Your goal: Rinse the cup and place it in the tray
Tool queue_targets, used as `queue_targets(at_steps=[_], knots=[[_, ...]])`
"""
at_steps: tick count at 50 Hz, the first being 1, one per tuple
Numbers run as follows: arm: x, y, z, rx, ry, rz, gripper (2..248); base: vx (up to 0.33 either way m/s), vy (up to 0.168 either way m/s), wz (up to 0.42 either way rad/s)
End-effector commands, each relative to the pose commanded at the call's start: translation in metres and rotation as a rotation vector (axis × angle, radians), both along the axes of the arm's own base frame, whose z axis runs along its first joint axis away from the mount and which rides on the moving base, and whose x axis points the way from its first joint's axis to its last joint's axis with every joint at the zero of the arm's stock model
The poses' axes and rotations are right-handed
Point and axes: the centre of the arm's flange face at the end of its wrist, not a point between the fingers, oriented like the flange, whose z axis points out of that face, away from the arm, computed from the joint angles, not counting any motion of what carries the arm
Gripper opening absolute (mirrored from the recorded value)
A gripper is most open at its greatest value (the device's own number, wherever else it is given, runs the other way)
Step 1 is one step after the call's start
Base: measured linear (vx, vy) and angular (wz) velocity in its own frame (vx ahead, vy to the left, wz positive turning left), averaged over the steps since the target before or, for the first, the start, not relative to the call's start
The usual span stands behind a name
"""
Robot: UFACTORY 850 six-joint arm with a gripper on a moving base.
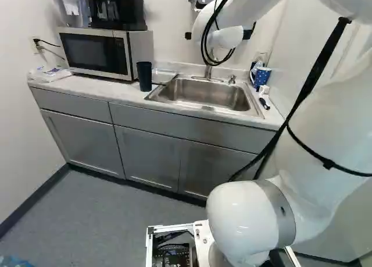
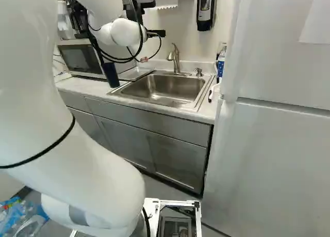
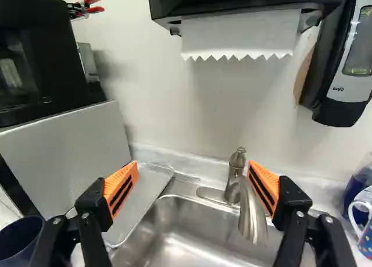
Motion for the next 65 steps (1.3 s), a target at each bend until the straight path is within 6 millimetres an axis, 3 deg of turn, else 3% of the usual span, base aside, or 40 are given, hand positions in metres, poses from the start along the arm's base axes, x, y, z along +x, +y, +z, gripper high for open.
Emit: queue_targets(at_steps=[42, 65], knots=[[0.086, -0.006, -0.009, 0.001, 0.075, -0.01, 247, 0.0, 0.0, 0.0], [0.126, -0.006, -0.001, 0.001, 0.128, -0.009, 247, 0.0, 0.0, 0.0]])
